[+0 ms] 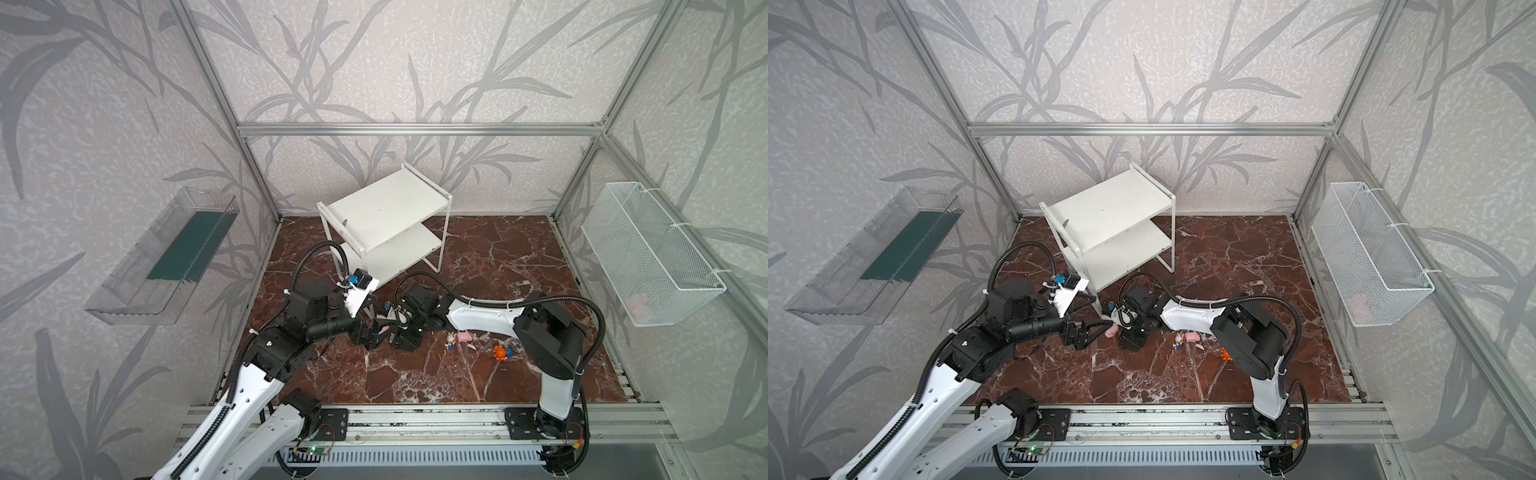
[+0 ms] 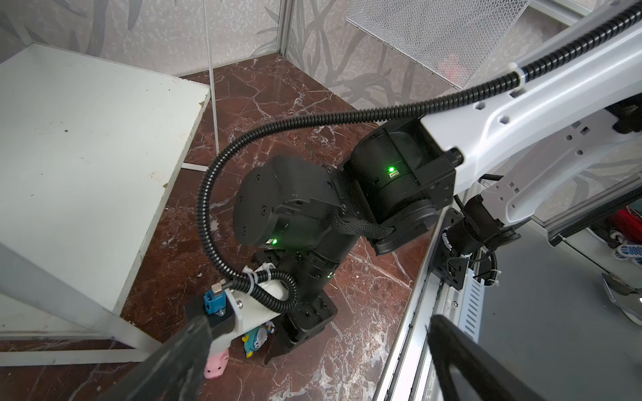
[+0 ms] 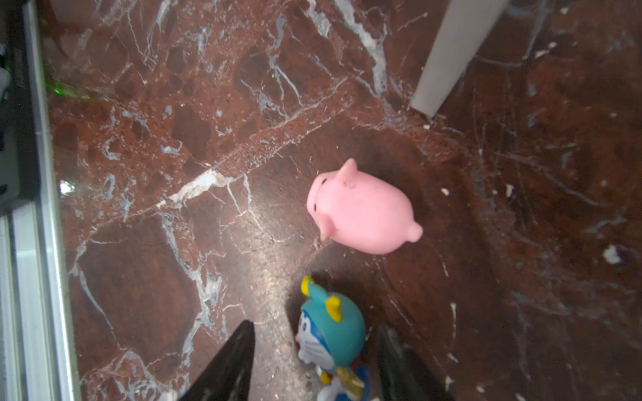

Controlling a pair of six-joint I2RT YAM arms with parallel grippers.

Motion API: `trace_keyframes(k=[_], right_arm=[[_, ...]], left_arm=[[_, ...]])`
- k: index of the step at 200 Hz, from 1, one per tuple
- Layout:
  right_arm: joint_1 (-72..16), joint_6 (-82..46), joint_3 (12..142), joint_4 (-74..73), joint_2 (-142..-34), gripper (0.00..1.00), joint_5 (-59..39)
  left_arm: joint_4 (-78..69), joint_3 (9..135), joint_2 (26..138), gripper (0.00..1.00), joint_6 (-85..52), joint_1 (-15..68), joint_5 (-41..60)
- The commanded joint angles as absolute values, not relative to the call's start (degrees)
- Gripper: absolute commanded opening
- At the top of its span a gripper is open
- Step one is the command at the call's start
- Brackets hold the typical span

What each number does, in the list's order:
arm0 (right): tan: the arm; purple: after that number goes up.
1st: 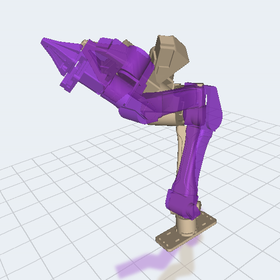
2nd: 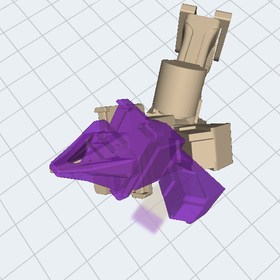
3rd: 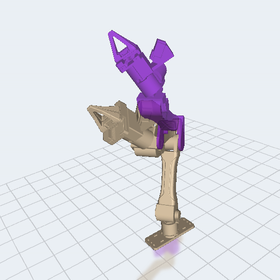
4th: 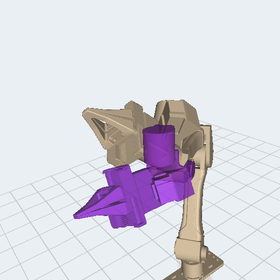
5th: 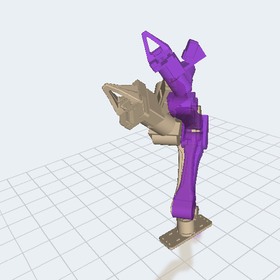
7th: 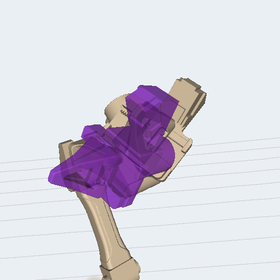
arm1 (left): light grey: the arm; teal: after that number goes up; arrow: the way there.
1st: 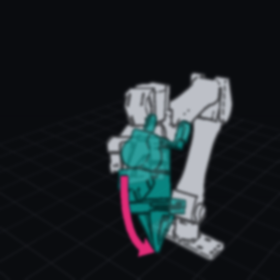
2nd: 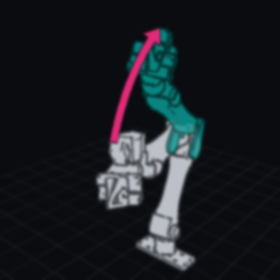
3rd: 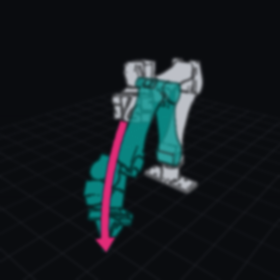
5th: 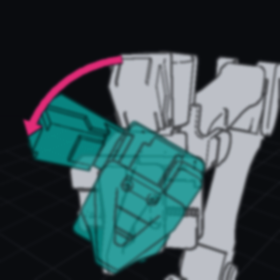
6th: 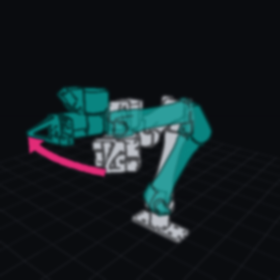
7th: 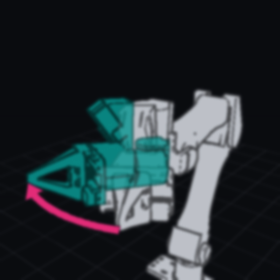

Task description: Place and organize the plastic toys onto the shelf

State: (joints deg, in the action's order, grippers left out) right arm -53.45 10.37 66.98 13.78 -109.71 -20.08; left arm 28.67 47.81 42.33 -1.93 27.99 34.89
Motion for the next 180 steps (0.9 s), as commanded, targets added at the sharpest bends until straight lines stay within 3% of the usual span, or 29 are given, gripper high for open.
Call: trace_keyframes(k=[1, 50, 99, 180], right_arm=[[-54.96, 12.65, 68.87, 17.76, -111.47, 0.49, -16.71], [-57.11, 12.68, 69.27, 17.91, -111.99, 0.34, -9.33], [-56.63, 9.06, 64.74, 10.06, -107.86, 0.22, -9.24], [-49.16, -2.17, 40.98, -36.52, -90.82, 0.19, -20.21]], left_arm=[[28.40, 47.32, 41.57, 0.99, -0.44, 27.94, 34.51], [28.34, 47.33, 41.49, 0.99, -0.35, 27.94, 34.38], [28.32, 47.26, 41.25, 0.99, -0.44, 27.89, 34.39], [28.04, 47.14, 40.78, 0.99, -0.44, 27.86, 33.93]])
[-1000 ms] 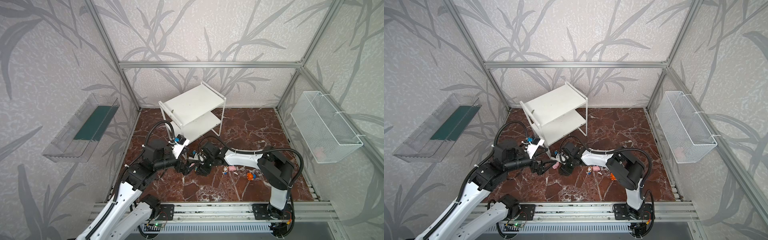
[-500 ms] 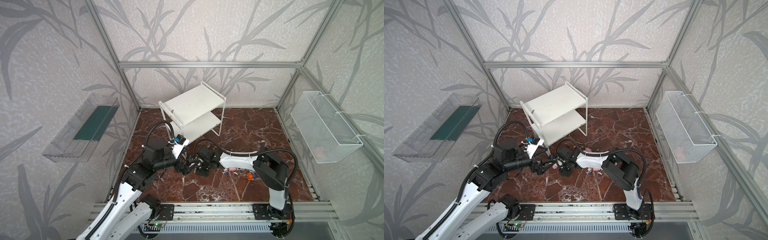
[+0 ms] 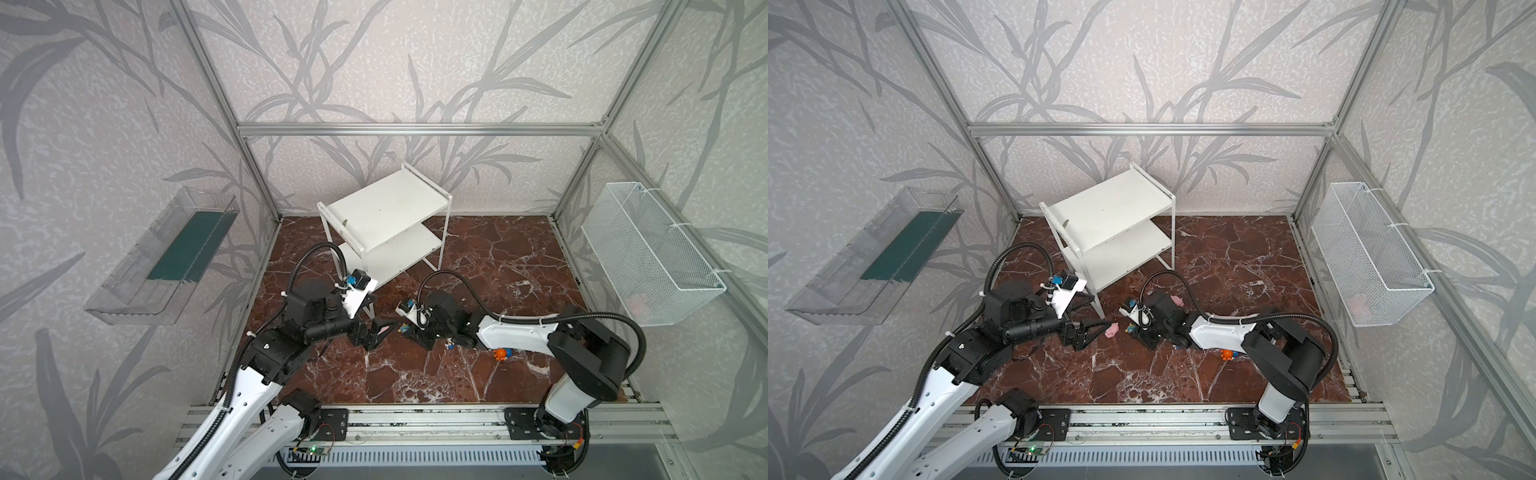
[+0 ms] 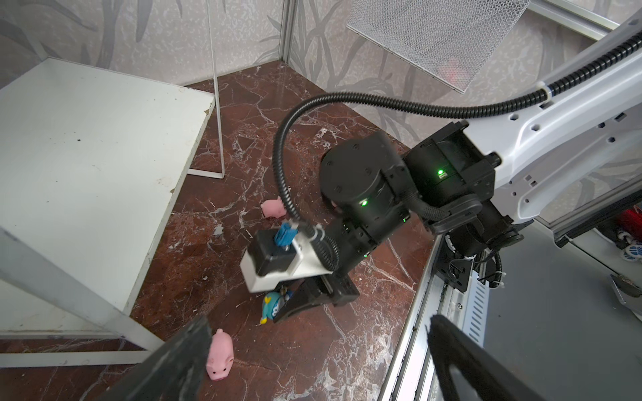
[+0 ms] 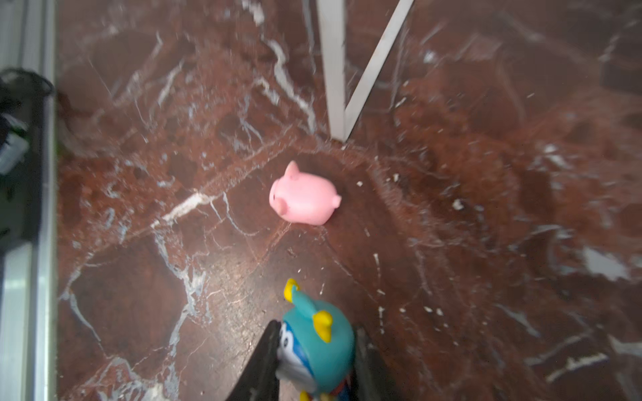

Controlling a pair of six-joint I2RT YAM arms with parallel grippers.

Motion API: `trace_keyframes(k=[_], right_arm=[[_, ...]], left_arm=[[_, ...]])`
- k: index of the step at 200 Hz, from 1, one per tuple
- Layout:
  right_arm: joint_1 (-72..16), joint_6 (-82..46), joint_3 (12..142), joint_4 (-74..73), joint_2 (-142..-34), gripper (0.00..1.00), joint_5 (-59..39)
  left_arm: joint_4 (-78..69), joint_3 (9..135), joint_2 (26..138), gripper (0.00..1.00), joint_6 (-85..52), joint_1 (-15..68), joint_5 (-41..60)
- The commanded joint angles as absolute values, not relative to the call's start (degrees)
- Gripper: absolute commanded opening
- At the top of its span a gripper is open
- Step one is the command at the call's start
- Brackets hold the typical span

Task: Place and organize the plastic toys onto the shelf
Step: 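Carry the teal Doraemon figurine with the right gripper onto the lower shelf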

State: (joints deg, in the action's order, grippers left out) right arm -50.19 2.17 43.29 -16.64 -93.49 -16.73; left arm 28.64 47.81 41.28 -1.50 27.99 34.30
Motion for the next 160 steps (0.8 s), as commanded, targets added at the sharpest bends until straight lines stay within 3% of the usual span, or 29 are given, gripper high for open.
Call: trace_keyframes(k=[1, 36, 76, 130, 160], right_arm=[[-49.01, -2.27, 40.92, -36.98, -90.81, 0.19, -20.35], [-45.76, -6.79, 41.53, -52.75, -92.35, 0.19, -25.18], [-42.98, -15.98, 47.44, -72.86, -102.69, 0.18, -29.02], [-41.92, -21.55, 59.72, -76.38, -114.75, 0.18, -31.46], [-42.01, -20.46, 62.56, -72.97, -116.95, 0.18, -31.90]], left_arm=[[28.04, 47.17, 40.78, 0.99, -0.44, 27.86, 33.93], [28.12, 47.09, 40.46, 0.99, -0.35, 27.86, 33.46], [28.12, 47.06, 40.43, 0.99, -0.31, 27.86, 33.29], [28.30, 46.85, 39.73, 0.99, -0.26, 27.84, 31.38], [29.42, 47.18, 39.11, 0.99, -0.18, 27.86, 20.75]])
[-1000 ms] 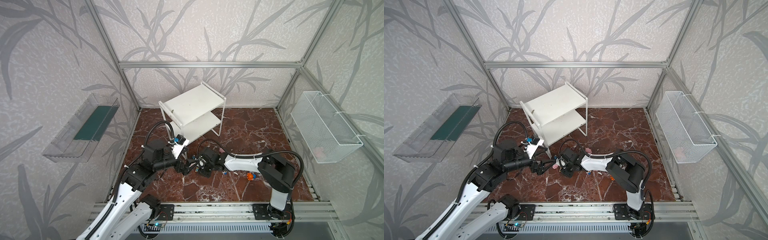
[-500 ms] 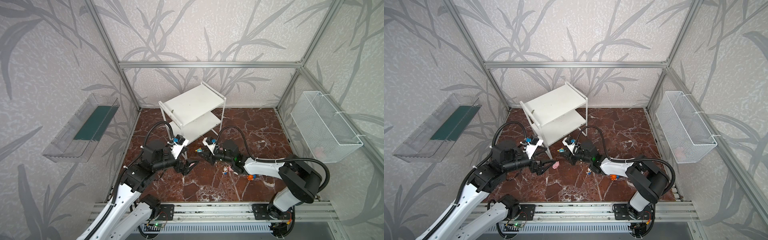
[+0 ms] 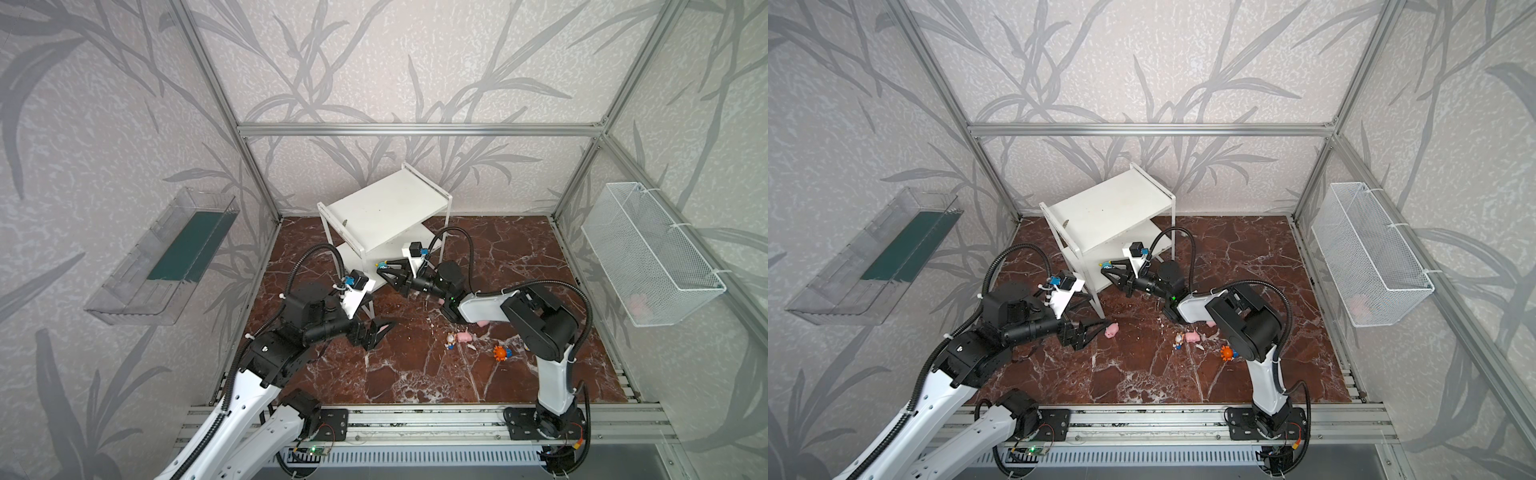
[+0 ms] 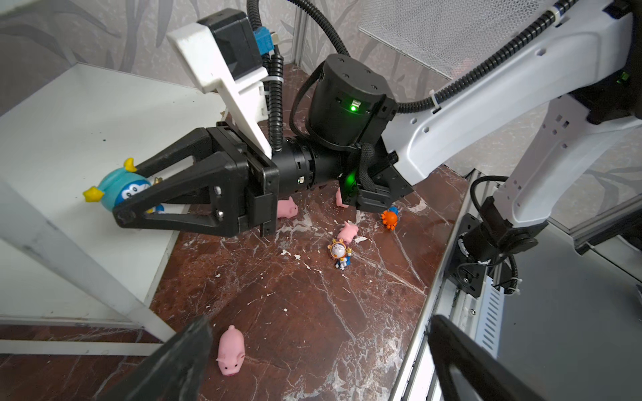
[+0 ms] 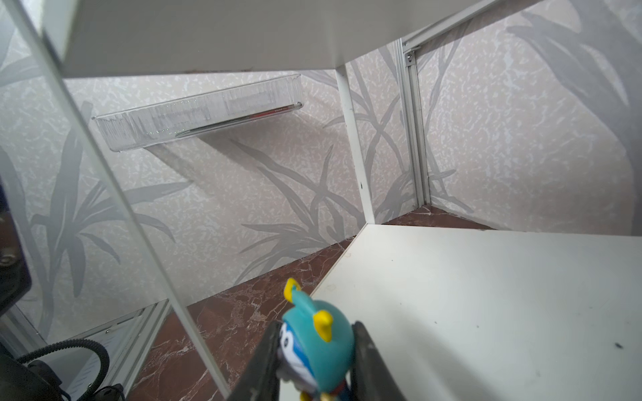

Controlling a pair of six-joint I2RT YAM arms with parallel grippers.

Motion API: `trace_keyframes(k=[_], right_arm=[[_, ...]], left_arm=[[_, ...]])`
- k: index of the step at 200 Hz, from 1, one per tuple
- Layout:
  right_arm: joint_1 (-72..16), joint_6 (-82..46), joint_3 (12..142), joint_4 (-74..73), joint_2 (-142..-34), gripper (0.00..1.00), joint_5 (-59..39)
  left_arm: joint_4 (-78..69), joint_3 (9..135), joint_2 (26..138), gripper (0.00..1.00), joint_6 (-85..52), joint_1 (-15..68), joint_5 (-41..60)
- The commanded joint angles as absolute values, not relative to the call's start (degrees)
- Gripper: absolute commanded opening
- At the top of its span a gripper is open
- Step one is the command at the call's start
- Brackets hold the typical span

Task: Place and organize the plastic toys onto the shelf
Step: 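Carry the teal Doraemon figurine with the right gripper onto the lower shelf, then set the teal Doraemon figurine on the lower shelf and open the right gripper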

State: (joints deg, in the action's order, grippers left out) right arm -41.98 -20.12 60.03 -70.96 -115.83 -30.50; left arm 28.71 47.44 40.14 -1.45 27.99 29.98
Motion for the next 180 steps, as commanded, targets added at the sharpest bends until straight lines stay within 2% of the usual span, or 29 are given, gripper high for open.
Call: trace_keyframes(k=[1, 26, 52, 101, 132, 180], right_arm=[[-42.01, -20.42, 62.57, -72.87, -117.01, 0.18, -31.90], [-42.01, -18.56, 62.84, -70.93, -117.50, 0.18, -31.73], [-42.18, -17.27, 63.57, -70.34, -118.79, 0.18, -32.14], [-43.05, -15.15, 66.00, -70.80, -122.51, 0.19, -32.96], [-44.44, -9.02, 65.38, -64.87, -121.27, 0.20, -31.17], [-45.50, -5.63, 60.70, -65.93, -119.08, 0.20, -27.20]], left_arm=[[29.48, 47.19, 39.07, 0.99, -0.18, 27.81, 20.26], [33.82, 49.11, 40.49, 0.99, -1.99, 27.84, 9.21], [39.76, 50.70, 41.76, 0.99, -3.85, 27.92, 3.56], [38.45, 47.63, 36.79, 0.99, -4.48, 27.90, -0.87], [37.12, 47.10, 36.07, 0.99, -4.08, 27.82, -1.49], [35.92, 46.76, 36.91, 0.99, -3.88, 27.77, -0.69]])
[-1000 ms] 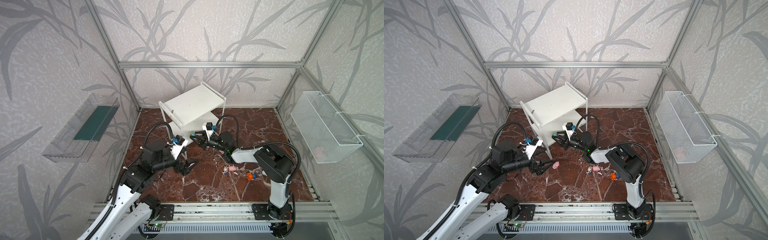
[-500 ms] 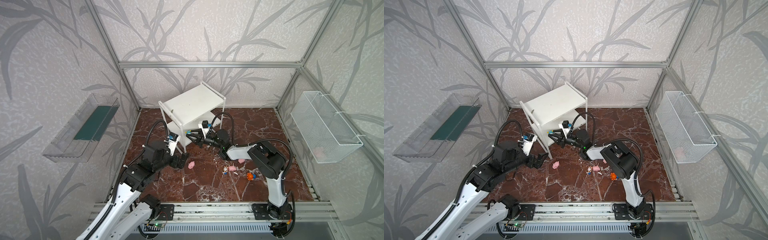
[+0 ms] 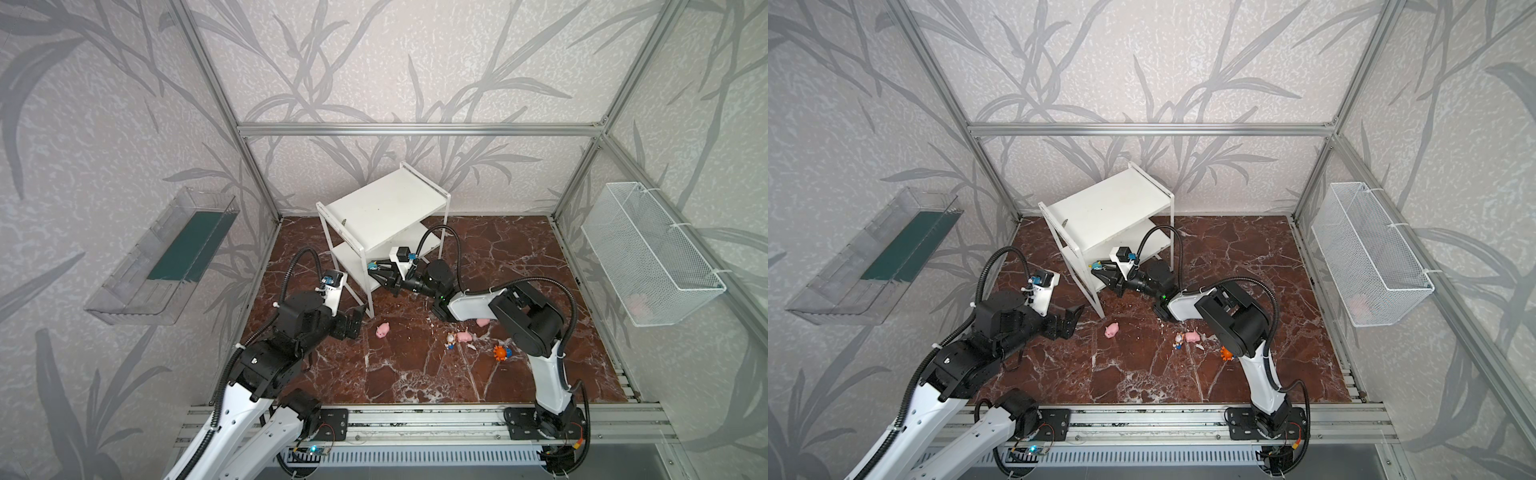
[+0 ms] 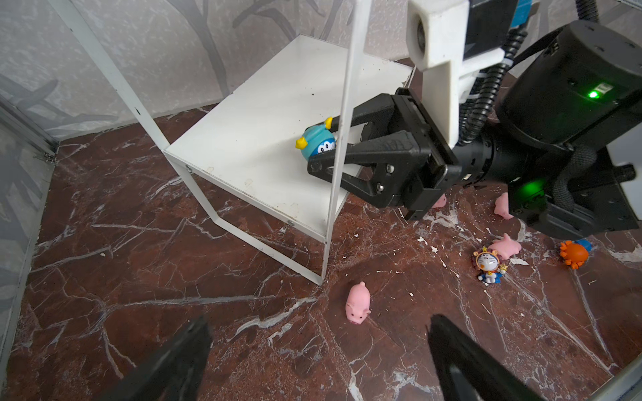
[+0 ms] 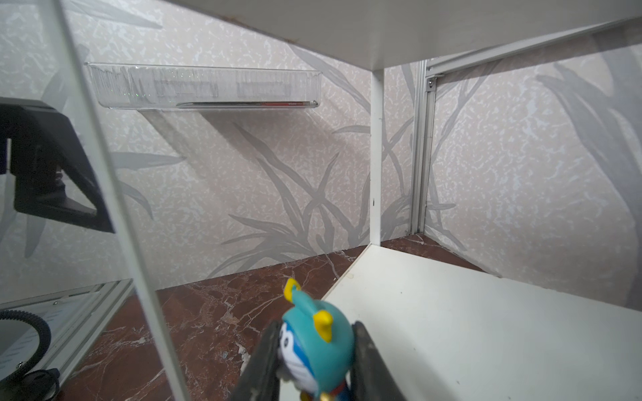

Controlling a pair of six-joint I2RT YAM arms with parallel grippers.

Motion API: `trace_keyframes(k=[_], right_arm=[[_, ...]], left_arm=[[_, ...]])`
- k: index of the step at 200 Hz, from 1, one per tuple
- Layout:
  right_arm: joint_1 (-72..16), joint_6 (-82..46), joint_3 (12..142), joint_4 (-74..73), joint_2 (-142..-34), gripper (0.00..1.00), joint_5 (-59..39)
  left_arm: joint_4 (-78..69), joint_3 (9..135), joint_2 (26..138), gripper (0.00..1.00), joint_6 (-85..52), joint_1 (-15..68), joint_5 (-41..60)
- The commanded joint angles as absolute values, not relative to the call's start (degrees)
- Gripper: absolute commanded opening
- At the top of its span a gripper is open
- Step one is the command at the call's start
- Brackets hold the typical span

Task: Place and organize the plastic toys onto the shelf
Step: 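Set the teal Doraemon figurine on the lower shelf and open the right gripper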

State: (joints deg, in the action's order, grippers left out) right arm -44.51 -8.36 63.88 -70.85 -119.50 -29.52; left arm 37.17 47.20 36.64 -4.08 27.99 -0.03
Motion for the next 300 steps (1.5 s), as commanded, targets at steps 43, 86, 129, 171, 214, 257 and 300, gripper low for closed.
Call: trace_keyframes(k=[43, 86, 129, 171, 214, 257, 300], right_arm=[[-46.48, -5.04, 59.48, -66.71, -119.35, 0.21, -25.23], [-47.00, -3.79, 58.39, -65.06, -119.09, 0.23, -23.61], [-47.00, -3.21, 56.87, -63.56, -117.95, 0.28, -21.59], [-47.18, -2.01, 56.76, -61.59, -117.42, 0.33, -20.58], [-47.20, -1.31, 56.73, -60.03, -116.91, 0.40, -19.80], [-47.18, -1.12, 56.54, -59.20, -116.46, 0.42, -19.21], [-47.11, -0.64, 55.91, -58.59, -115.43, 0.46, -19.25]], left_arm=[[35.70, 46.65, 36.78, 0.99, -3.95, 27.75, -0.29], [35.37, 46.50, 36.83, 0.99, -3.82, 27.77, 0.18], [35.08, 46.54, 36.65, 0.99, -3.78, 27.68, 0.61], [34.94, 46.49, 36.48, 0.99, -3.65, 27.57, 0.97], [34.84, 46.40, 36.12, 0.99, -3.78, 27.49, 1.23], [34.72, 46.36, 35.92, 0.99, -3.74, 27.36, 1.49], [34.62, 46.29, 35.94, 0.99, -3.69, 27.23, 1.58]])
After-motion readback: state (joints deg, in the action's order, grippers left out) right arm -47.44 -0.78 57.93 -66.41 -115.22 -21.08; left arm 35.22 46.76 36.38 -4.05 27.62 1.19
